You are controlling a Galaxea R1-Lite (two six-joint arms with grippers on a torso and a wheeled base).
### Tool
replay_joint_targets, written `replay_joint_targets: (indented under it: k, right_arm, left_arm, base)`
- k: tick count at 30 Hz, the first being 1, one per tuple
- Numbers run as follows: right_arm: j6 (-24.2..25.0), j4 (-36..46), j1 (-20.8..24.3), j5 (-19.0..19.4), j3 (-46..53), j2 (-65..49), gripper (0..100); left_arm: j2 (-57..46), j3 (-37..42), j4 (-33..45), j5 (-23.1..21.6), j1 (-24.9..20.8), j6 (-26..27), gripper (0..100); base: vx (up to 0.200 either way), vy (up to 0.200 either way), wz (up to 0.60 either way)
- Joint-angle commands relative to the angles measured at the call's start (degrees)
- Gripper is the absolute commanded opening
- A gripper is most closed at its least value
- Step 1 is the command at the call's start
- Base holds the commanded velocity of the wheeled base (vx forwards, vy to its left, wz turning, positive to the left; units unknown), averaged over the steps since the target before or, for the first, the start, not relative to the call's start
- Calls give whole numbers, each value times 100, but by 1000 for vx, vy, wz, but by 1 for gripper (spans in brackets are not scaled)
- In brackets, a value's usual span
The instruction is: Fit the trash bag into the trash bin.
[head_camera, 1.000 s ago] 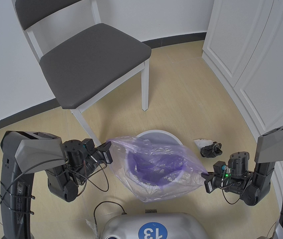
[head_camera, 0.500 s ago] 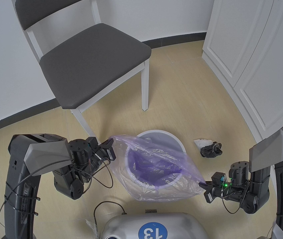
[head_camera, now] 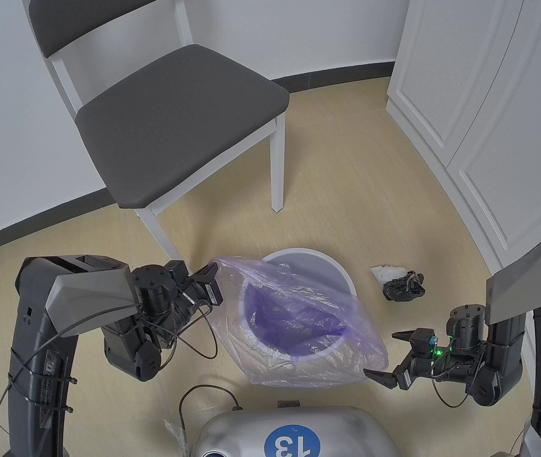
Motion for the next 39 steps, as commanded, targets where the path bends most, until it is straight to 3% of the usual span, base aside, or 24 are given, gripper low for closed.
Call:
replay_joint_targets:
  k: [1,6,10,27,29,33,36,39]
  right_arm:
    - [136,-102,-100,140,94,-543,100]
    - [399,-102,-65,122,-3,-833,100]
    - [355,-102,-65,-133,-38,-1080,100]
    - [171,-85,-162,-431,164,-1844,100]
    - [188,-76,-92,-423,120,-1835,100]
    - [311,3,647,-431,-381,-1818,100]
    - [250,970,945,-440,-1022,-1906,100]
    - [-181,2913,1148,-484,-1690,-2345,100]
  left_arm:
    - [-61,63,-102,0,-52,-8,0]
    - [-79,71,-102,44,-131,-8,0]
    - [-123,115,-102,36,-140,-8,0]
    - [-123,115,-102,53,-192,-114,0]
    - [-114,106,-102,53,-184,-131,0]
    - [-88,71,-102,88,-140,-378,0]
    - [-88,80,-102,97,-131,-465,0]
    - [-88,71,-102,97,-140,-465,0]
  base:
    - [0,0,0]
    - [0,0,0]
    - [0,0,0]
    - [0,0,0]
    - [0,0,0]
    - [0,0,0]
    - [0,0,0]
    - [0,0,0]
